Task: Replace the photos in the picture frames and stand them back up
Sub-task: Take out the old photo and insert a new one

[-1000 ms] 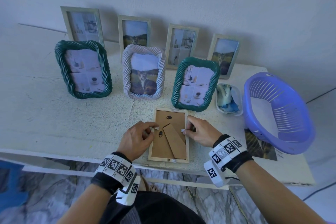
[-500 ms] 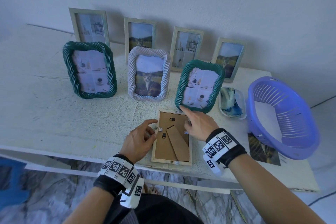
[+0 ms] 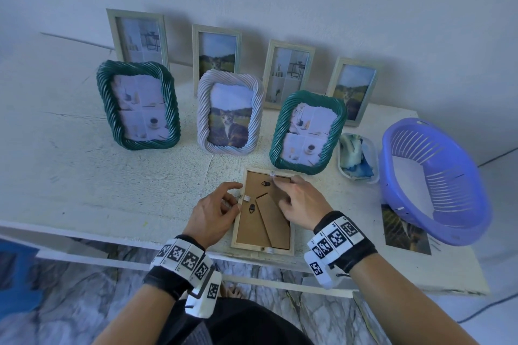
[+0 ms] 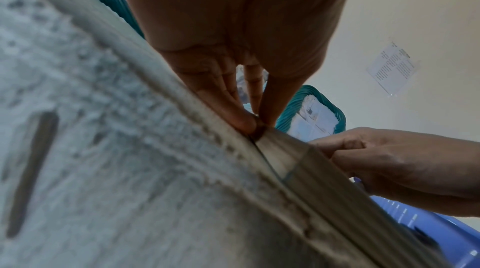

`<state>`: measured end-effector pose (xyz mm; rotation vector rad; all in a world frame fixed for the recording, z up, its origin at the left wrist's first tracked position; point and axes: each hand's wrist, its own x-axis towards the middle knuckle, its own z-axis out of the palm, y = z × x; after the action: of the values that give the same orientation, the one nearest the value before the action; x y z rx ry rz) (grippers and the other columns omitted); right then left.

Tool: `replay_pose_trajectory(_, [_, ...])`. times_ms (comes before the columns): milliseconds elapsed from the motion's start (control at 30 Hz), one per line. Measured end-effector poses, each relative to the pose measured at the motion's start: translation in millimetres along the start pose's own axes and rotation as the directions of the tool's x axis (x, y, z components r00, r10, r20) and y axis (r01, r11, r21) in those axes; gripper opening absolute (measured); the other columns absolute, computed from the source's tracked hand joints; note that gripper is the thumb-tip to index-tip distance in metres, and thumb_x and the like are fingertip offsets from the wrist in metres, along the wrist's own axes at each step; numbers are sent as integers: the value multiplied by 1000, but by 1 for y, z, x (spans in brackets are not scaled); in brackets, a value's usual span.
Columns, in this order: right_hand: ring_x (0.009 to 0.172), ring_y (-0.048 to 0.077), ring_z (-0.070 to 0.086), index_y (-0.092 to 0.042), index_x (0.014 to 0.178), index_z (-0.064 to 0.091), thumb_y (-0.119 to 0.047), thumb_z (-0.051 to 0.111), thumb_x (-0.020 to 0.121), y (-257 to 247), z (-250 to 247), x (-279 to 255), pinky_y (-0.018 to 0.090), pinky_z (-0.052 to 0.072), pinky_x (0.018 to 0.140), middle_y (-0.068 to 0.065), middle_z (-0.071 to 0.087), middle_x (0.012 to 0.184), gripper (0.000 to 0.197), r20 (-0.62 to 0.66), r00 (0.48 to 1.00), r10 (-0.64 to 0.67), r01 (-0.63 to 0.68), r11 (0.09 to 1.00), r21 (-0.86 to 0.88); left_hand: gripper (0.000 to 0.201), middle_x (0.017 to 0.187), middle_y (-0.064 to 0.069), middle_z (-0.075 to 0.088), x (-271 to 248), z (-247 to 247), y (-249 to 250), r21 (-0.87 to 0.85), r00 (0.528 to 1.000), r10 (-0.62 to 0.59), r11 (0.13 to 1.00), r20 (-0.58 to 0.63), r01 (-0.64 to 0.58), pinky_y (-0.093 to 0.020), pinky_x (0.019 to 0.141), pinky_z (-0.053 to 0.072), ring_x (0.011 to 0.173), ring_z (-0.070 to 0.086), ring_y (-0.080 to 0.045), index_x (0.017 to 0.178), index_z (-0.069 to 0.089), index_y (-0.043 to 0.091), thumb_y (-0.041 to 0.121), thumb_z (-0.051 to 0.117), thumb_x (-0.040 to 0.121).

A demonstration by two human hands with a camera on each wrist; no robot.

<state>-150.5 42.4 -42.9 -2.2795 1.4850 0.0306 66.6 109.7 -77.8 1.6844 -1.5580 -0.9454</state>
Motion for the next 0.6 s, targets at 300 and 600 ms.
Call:
replay_pose_trajectory(300, [88, 23, 53, -29, 148, 35, -24, 48, 93, -3, 0, -10, 28, 44, 78, 7, 43, 108, 57, -51, 999, 10, -6, 996, 87, 35, 85, 12, 63, -1, 1, -1, 0, 1000, 2, 1000, -13, -2, -13, 64, 47, 70, 62, -3, 121, 57, 32, 21, 66, 89])
replay_pose_trajectory(600, [148, 27, -6, -45, 149, -8, -72, 62, 73, -26, 18, -64, 48, 22, 115, 8, -17, 160, 108, 131, 991, 1, -19, 990, 143, 36, 84, 13, 63, -3, 1, -2, -16, 1000, -11, 1000, -27, 11, -8, 63, 44, 69, 59, 1, 123, 58, 28, 20, 66, 89])
